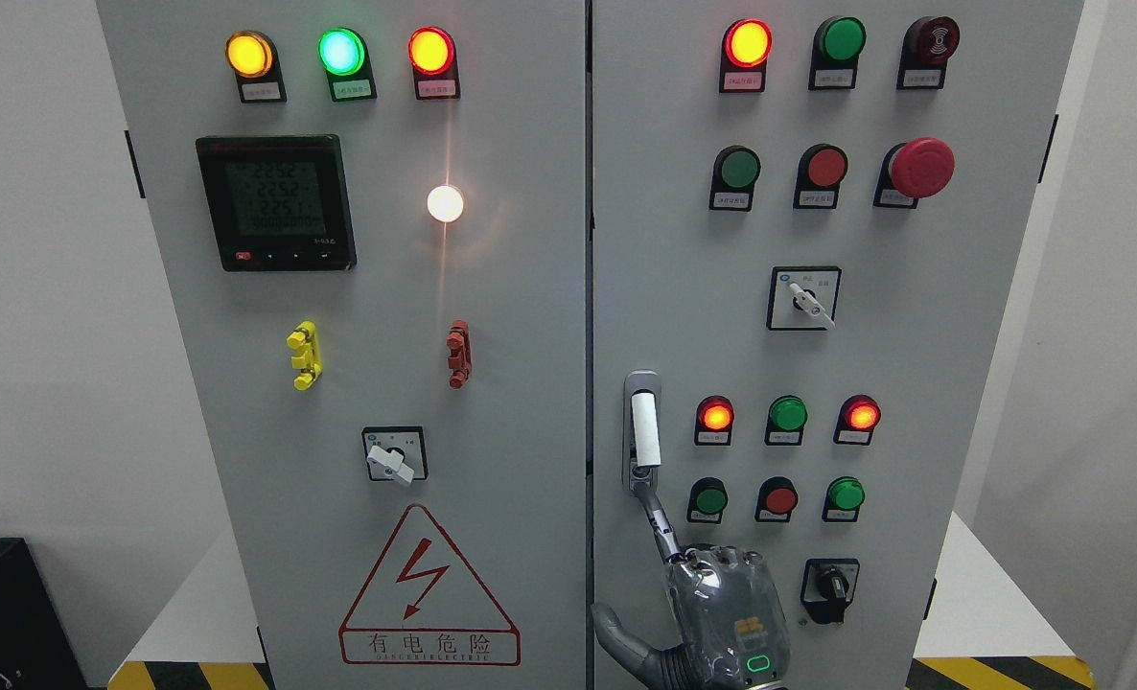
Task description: Release door handle
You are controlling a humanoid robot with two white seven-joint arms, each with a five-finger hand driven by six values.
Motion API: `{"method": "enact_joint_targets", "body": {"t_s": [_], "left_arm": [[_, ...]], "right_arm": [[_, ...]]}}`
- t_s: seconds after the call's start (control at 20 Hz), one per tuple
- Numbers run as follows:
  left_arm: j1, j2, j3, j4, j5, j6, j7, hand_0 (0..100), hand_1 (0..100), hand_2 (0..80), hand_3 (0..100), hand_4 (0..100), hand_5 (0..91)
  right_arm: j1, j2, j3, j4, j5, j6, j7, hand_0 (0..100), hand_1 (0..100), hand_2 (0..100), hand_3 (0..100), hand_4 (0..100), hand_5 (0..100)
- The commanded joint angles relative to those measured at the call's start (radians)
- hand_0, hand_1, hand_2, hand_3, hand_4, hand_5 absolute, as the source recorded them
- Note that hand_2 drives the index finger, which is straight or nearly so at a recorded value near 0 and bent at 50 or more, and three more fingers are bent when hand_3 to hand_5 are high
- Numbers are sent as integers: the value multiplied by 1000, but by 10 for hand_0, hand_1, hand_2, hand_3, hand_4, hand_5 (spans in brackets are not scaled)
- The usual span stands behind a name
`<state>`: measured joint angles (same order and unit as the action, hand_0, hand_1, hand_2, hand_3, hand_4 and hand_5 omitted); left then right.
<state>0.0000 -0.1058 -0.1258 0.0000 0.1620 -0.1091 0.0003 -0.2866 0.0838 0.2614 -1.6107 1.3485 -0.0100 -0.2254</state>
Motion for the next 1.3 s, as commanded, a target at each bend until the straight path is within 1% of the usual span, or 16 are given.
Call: {"method": "enact_joint_targets", "body": {"t_s": [0.0, 0.4, 0.65, 0.85, 1.0, 1.15, 1.25], "left_arm": [[-28, 0, 0, 29, -1, 0, 0, 120, 556, 0, 0, 0, 0], [-28, 0, 0, 29, -1, 0, 0, 120, 556, 0, 0, 0, 0], [-26, 0, 0, 29, -1, 0, 0, 120, 556, 0, 0, 0, 0], [-28, 0, 0, 29, -1, 0, 0, 120, 556, 0, 0, 0, 0], [-28, 0, 0, 29, -1, 0, 0, 120, 556, 0, 0, 0, 0], [-26, 0, 0, 29, -1, 0, 0, 120, 556, 0, 0, 0, 0], [-26, 0, 0, 29, -1, 0, 0, 120, 556, 0, 0, 0, 0]], "right_arm": [[-3, -1, -1, -61, 0, -1, 0, 195, 283, 124, 1000, 1000, 1000], [-9, -1, 1, -83, -3, -1, 0, 193, 285, 137, 1000, 1000, 1000], [-6, -1, 1, -94, -3, -2, -2, 193, 288, 199, 1000, 1000, 1000], [-3, -1, -1, -98, -3, -4, -2, 194, 291, 209, 1000, 1000, 1000], [-3, -1, 1, -100, -5, -7, -5, 194, 293, 257, 1000, 1000, 1000], [0, -1, -1, -109, -5, -8, -5, 195, 296, 336, 1000, 1000, 1000], [6, -1, -1, -118, -9, -11, -3, 203, 305, 350, 1000, 1000, 1000]]}}
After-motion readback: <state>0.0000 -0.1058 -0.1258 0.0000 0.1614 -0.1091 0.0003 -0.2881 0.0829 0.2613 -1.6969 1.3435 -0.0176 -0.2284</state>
